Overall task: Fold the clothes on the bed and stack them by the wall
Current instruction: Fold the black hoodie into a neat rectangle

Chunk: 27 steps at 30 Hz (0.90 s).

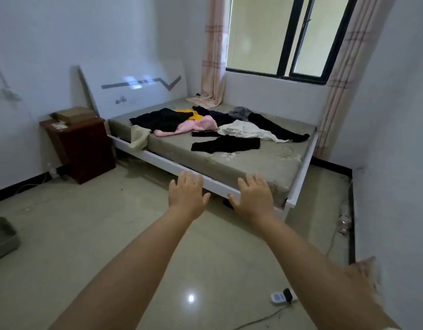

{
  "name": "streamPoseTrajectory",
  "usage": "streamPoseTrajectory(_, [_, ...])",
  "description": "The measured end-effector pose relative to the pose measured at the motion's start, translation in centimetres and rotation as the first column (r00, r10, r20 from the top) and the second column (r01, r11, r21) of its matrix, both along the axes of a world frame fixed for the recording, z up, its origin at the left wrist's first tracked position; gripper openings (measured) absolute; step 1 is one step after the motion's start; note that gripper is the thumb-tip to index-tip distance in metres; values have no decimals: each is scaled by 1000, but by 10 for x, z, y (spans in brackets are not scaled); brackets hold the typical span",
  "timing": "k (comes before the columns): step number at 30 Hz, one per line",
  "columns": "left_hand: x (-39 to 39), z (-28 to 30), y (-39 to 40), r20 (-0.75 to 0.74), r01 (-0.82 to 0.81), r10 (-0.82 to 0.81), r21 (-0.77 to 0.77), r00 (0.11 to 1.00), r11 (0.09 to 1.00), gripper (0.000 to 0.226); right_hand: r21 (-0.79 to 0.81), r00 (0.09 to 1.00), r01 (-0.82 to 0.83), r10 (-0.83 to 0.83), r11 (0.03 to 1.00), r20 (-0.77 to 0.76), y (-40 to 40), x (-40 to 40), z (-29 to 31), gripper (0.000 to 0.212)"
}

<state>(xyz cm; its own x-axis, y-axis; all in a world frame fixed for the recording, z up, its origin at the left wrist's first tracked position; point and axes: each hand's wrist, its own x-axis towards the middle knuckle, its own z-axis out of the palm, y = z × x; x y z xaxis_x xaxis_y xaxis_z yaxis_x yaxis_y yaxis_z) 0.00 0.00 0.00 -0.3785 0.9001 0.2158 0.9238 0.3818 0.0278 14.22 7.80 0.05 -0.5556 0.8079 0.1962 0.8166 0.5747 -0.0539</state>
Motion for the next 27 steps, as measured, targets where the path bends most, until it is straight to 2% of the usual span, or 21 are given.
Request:
streamPoseTrajectory(5, [-85,1,90,7,-61,62,-39,998,997,59,-24,998,-37,36,999,-45,106,-81,-1,57])
streamPoseTrajectory(16, [-295,-5,263,-10,-135,135,-116,991,984,55,-35,992,-123,123,992,15,292,-293,-17,57])
streamPoseTrajectory(20, [-382,-4,346,-23,-80,78,-115,997,990,49,-66,998,-59,56,996,-35,361,-371,-24,56])
streamPoseTrajectory(27, [-480,-11,497,17,91,-90,-121,996,988,43,-145,990,140,-142,979,-2,492,-448,-37,55])
